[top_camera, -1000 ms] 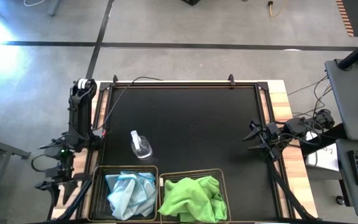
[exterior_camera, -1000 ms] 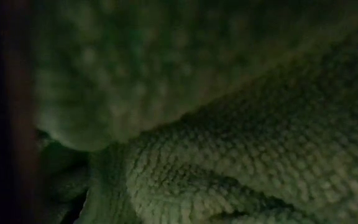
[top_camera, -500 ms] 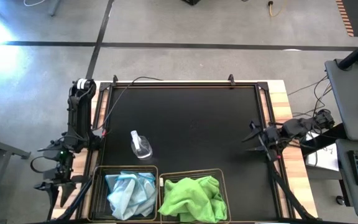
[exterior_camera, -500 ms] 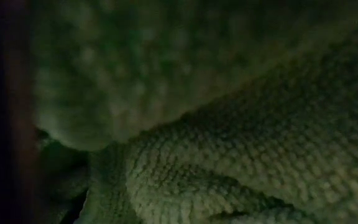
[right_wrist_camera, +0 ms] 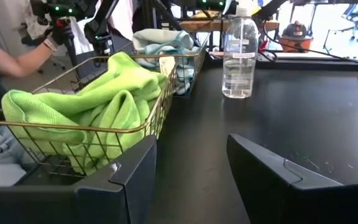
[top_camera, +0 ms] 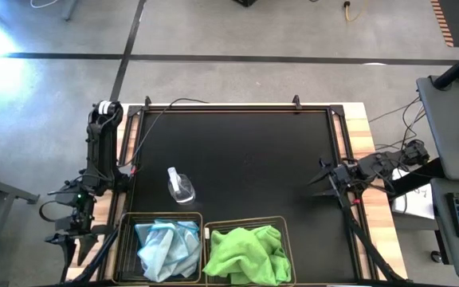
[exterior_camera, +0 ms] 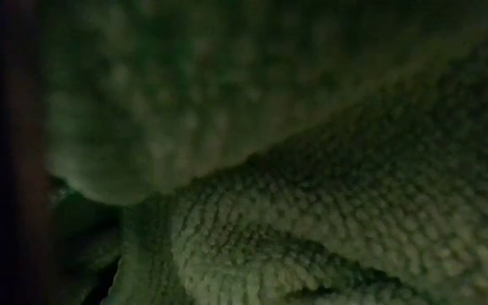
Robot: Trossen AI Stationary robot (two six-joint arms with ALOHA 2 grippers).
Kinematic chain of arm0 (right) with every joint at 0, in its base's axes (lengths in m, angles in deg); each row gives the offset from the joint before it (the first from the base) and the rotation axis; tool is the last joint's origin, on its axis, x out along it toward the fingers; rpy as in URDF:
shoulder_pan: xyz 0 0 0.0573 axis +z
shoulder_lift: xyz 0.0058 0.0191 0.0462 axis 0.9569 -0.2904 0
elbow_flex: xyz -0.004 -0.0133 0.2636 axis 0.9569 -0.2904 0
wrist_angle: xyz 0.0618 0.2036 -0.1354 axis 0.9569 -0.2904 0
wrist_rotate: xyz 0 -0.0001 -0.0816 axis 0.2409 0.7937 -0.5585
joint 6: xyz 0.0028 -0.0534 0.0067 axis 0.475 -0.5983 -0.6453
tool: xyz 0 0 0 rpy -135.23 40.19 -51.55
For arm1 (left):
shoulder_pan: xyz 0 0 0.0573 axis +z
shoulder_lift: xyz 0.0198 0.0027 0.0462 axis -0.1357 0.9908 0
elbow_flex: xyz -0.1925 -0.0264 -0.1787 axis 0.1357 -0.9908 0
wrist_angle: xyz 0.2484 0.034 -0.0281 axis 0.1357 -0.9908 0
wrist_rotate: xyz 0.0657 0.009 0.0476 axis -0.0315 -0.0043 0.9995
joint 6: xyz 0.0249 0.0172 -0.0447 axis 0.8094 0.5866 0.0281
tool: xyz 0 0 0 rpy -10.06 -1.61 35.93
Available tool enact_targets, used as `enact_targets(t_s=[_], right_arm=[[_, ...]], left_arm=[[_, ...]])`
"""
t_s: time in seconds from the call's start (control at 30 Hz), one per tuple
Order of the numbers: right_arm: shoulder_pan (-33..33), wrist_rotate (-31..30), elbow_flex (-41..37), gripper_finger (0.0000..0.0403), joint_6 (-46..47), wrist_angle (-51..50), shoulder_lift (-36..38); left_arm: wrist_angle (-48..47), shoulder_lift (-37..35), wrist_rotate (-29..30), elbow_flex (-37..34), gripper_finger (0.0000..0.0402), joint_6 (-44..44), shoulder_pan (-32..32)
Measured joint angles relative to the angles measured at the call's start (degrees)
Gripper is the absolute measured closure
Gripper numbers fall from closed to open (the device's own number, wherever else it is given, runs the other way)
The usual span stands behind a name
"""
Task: Sort microfiber towel by color & place in baskets
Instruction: Return to Home Position
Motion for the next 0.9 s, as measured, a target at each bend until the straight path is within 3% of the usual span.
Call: enact_targets(t_s=[0.9], right_arm=[[0.00,-0.01,0.00,0.0211,-1.71,0.00,0.00]], left_arm=[[0.09,3.79,0.05,0.00,0.0263,1.04,0.00]])
